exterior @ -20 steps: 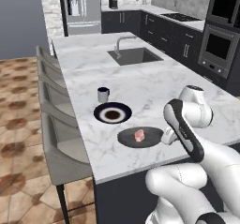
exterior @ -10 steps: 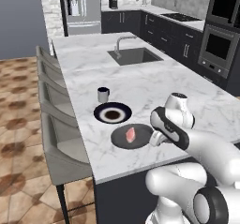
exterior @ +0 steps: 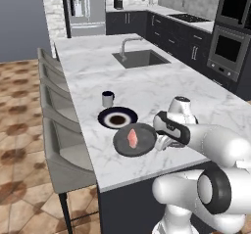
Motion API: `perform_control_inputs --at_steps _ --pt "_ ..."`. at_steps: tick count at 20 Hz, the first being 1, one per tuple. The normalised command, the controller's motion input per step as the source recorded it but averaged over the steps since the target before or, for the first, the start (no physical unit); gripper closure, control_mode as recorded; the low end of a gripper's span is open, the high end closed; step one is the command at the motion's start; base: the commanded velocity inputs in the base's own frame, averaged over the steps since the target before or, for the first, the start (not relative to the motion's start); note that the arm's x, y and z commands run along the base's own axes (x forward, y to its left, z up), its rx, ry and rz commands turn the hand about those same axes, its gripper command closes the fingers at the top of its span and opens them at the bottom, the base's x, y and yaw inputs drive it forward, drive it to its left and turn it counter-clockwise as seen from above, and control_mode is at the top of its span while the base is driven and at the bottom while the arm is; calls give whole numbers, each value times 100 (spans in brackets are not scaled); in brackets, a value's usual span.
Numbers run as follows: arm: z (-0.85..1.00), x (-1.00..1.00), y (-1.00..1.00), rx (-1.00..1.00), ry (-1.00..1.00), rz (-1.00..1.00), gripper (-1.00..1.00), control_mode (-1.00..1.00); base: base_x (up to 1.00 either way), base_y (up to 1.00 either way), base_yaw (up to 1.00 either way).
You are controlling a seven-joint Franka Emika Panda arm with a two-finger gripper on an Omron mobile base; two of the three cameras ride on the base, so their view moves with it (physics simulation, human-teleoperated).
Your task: Pick up the pan with the steak in it and place it on the dining table. Then place the steak on the plate.
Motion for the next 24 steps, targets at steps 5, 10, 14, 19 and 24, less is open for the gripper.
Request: perform_control_inputs --at_steps 5,10,14,19,24 --pt "-13 0 -12 3 5 0 100 -100 0 0 0" --pt "-9 0 -9 6 2 0 100 -100 0 0 0" --pt "-24 -9 -2 2 2 0 100 -100 0 0 0" --pt "-42 -5 0 0 6 0 100 -100 0 0 0" --pt "-35 -8 0 -1 7 0 100 -100 0 0 0"
